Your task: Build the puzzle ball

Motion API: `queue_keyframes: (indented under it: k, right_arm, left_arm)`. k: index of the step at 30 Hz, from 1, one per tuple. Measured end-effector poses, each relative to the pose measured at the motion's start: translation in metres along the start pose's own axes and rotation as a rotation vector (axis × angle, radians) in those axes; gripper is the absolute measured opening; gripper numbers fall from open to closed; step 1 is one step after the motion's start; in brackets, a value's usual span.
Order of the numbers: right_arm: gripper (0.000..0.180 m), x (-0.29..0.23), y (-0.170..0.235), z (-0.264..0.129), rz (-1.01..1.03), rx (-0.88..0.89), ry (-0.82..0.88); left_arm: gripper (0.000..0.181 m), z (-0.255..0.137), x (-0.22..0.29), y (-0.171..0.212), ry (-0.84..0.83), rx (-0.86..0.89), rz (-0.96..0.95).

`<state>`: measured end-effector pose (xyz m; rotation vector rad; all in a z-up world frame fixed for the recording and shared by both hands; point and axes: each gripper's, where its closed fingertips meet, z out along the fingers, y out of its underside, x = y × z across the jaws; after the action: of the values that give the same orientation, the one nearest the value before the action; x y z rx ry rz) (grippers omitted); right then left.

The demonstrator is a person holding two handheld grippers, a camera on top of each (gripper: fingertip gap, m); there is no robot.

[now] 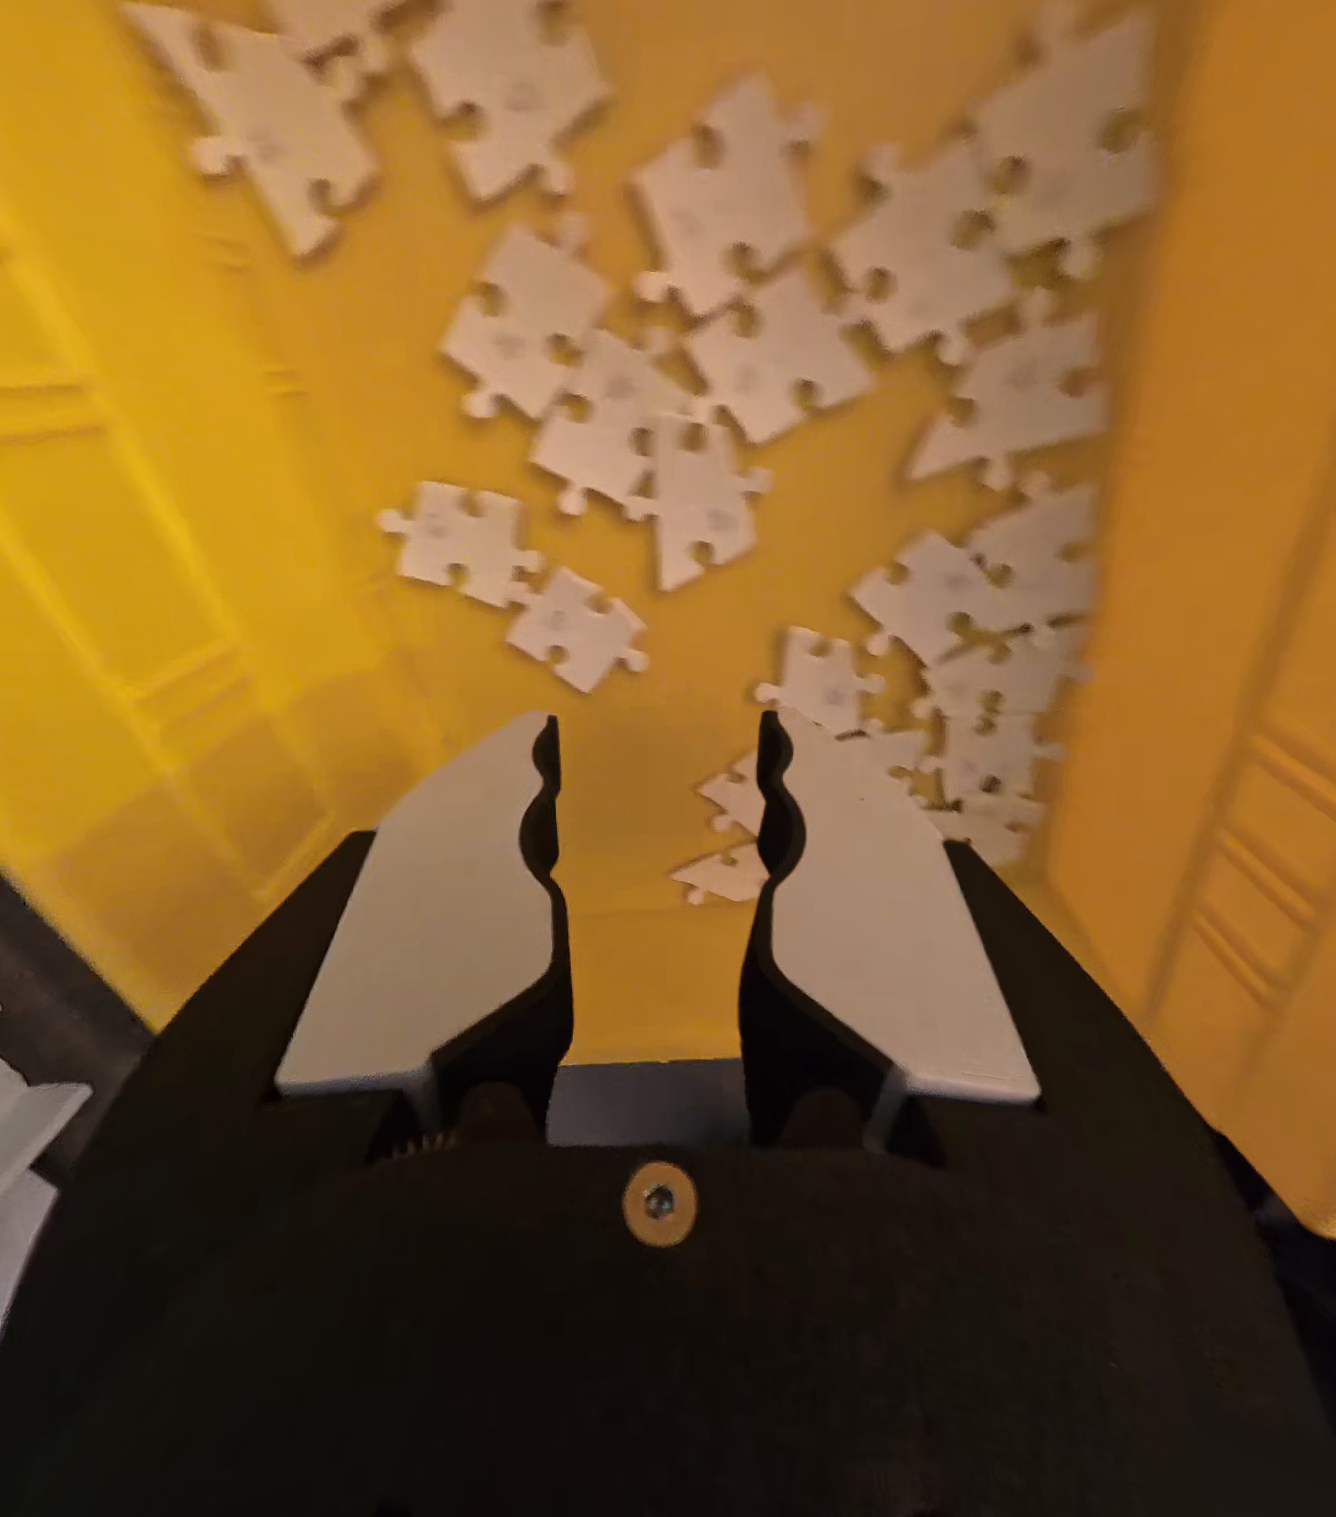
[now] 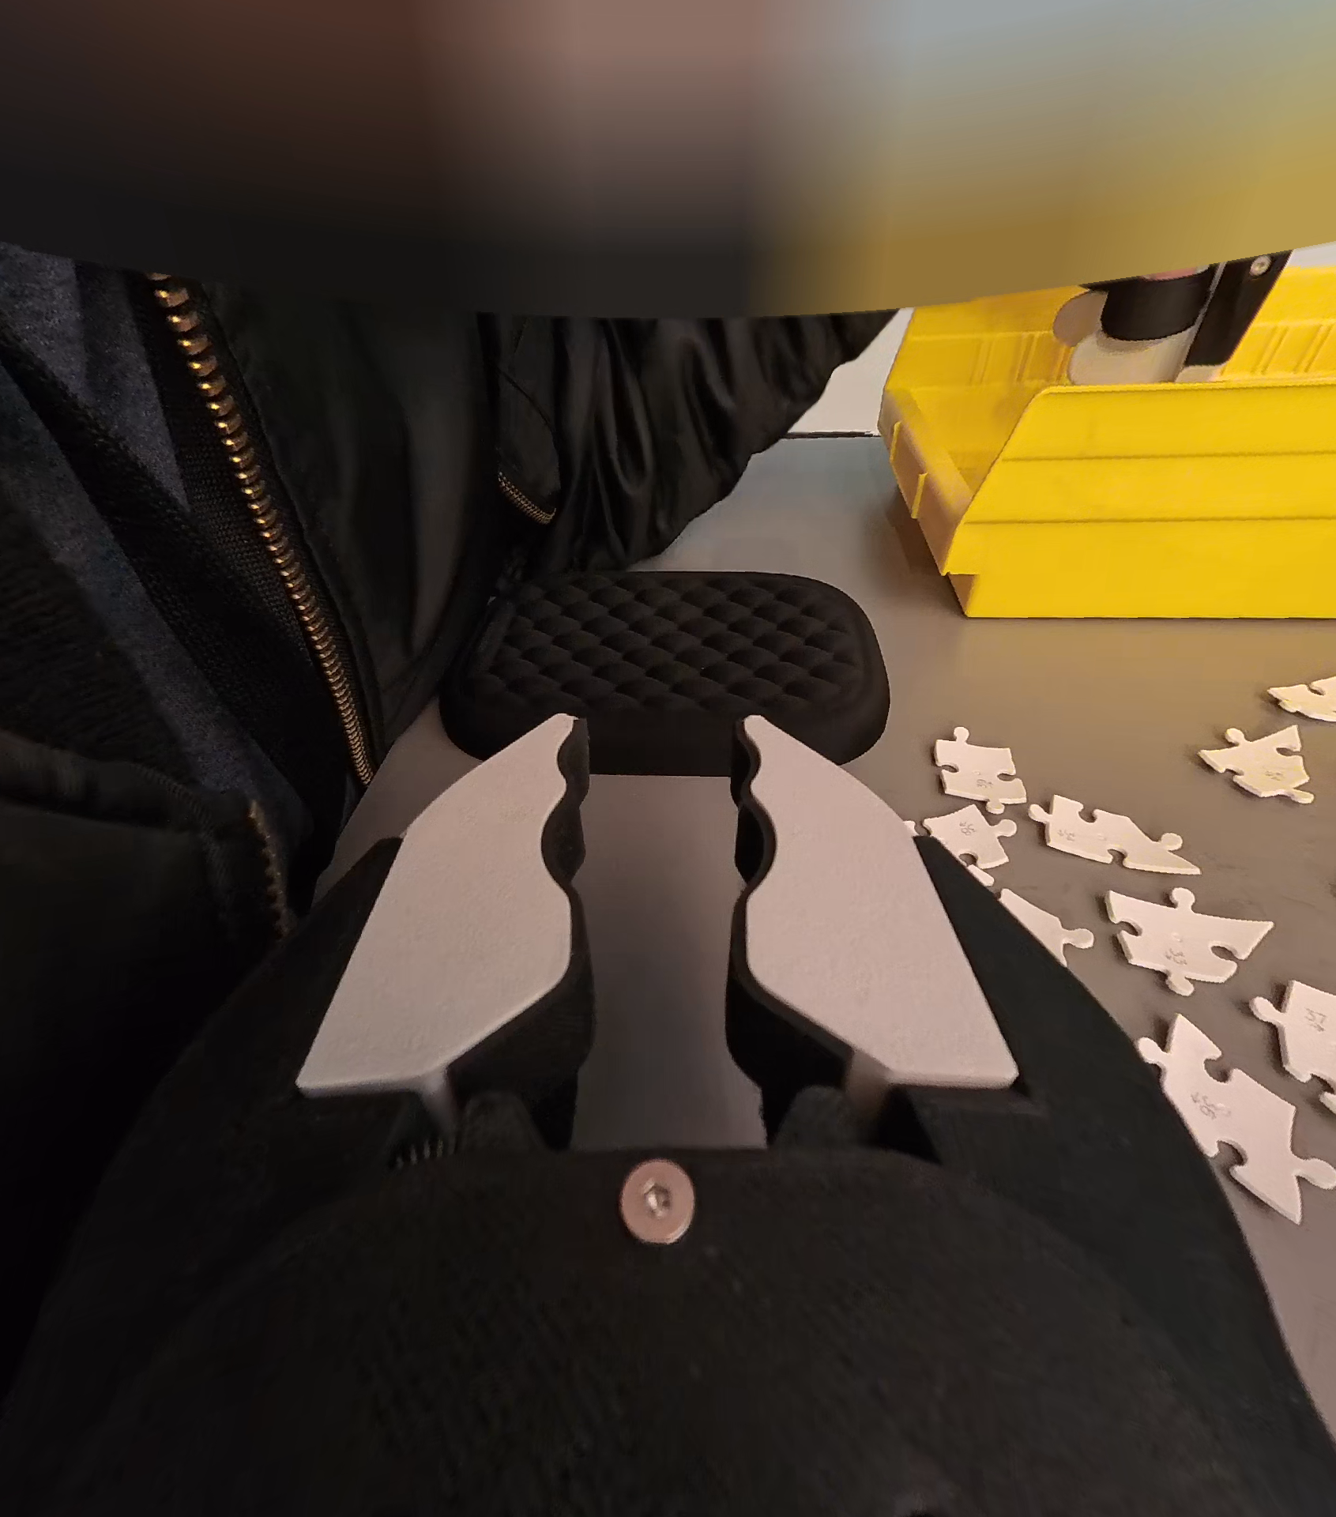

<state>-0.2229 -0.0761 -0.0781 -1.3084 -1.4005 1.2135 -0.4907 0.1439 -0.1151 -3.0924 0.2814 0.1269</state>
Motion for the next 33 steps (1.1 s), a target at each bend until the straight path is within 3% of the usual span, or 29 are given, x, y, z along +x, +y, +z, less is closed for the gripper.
queue_keyframes:
  k: [11,21,33]
  right_arm:
    - [0.034,0.0,0.0,0.0,0.001,0.0,-0.001]
    - [0.034,-0.001,0.001,0.0,-0.001,-0.005,-0.003]
    - [0.034,-0.001,0.001,0.0,0.0,-0.004,-0.004]
  left_arm:
    - [0.043,0.021,0.037,0.012,0.069,-0.132,0.196]
    - [0.043,0.032,0.034,0.01,0.061,-0.162,0.189]
    - [0.03,0.027,0.026,0.005,0.056,-0.121,0.165]
